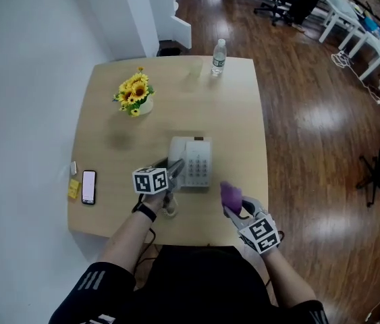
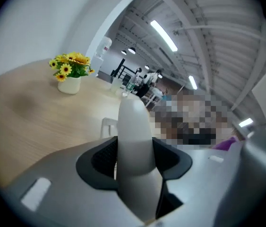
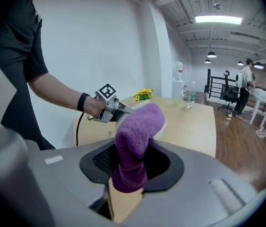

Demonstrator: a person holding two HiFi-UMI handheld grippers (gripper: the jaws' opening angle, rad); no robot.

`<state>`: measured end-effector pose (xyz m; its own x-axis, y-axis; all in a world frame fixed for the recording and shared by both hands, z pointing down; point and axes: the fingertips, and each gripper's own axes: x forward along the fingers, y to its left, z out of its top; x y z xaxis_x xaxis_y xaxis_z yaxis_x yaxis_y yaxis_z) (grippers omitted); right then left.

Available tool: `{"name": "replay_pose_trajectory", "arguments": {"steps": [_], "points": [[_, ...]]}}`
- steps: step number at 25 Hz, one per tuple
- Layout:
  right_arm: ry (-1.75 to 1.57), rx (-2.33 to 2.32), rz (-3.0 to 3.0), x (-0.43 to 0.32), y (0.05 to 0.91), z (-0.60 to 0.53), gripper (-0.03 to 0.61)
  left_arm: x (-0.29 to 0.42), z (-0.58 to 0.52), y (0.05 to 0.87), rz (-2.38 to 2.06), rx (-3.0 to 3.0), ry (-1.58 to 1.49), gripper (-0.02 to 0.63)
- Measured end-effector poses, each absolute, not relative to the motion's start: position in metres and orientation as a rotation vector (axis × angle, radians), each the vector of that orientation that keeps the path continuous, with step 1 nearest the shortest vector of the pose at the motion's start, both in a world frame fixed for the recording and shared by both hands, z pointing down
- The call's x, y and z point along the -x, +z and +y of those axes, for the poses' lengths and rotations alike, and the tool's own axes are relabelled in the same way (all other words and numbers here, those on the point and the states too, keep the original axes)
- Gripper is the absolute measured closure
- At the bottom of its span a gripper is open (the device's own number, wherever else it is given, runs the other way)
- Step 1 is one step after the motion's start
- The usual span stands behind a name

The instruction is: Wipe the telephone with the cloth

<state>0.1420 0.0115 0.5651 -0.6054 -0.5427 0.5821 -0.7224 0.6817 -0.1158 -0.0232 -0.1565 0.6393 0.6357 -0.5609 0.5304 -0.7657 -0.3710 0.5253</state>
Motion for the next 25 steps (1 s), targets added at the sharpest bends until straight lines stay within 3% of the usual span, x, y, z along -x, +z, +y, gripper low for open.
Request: {"name": "replay_pose_trajectory", "arguments": {"steps": [10,16,25], "points": [[0.120,-0.868,-2.612,-0.051,0.442,-0.076,0.440,0.029,-0.084,0.441,-0.364,-2.213,-0.465,0.407],[-0.290,-0.696,-2.591,0.020,0.375,-0.101,0.440,0.050,-0.061,0.394,-0.243,-2.253,-0.576,0.407],[-0.768,-0.447,-2.349,0.072,0.369,-0.065,0.445,0.074,-0.040,0.387,-0.229,-2.348,-0.512,0.408]]}}
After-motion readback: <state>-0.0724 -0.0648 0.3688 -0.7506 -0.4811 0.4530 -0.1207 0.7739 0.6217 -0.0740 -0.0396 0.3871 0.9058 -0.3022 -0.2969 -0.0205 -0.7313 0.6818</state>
